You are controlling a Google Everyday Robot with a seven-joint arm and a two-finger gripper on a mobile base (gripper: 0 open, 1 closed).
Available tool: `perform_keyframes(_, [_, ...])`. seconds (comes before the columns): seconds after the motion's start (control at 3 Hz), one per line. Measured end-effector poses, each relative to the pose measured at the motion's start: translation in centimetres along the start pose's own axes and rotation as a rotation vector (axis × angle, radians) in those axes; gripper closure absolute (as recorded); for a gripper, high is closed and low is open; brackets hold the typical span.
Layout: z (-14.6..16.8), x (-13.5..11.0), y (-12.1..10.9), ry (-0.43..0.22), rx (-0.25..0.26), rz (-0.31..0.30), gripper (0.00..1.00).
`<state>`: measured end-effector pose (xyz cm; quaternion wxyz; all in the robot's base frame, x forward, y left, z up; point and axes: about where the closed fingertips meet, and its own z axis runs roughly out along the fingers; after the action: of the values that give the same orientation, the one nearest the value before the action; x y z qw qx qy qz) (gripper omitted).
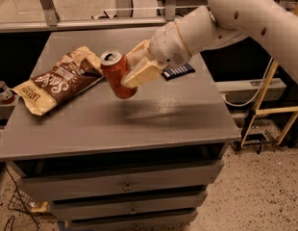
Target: Knock coke can over
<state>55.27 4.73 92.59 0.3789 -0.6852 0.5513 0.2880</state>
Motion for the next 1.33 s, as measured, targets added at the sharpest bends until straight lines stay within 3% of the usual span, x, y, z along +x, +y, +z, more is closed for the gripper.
perform_keyframes(0.33, [-2.3,0.4,-1.1,0.287,-0.038,-0.01,1.0])
perform_keyframes(0.67, [0.0,2.5,-0.6,0.616,-0.181,-0.022,1.0])
perform_keyframes(1.0, [2.5,4.3,-0.5,0.846,-0.279,-0.073,1.0])
perform_keyframes(1.33, [4.1,5.9,-0.6,1.014,-0.302,-0.116,1.0])
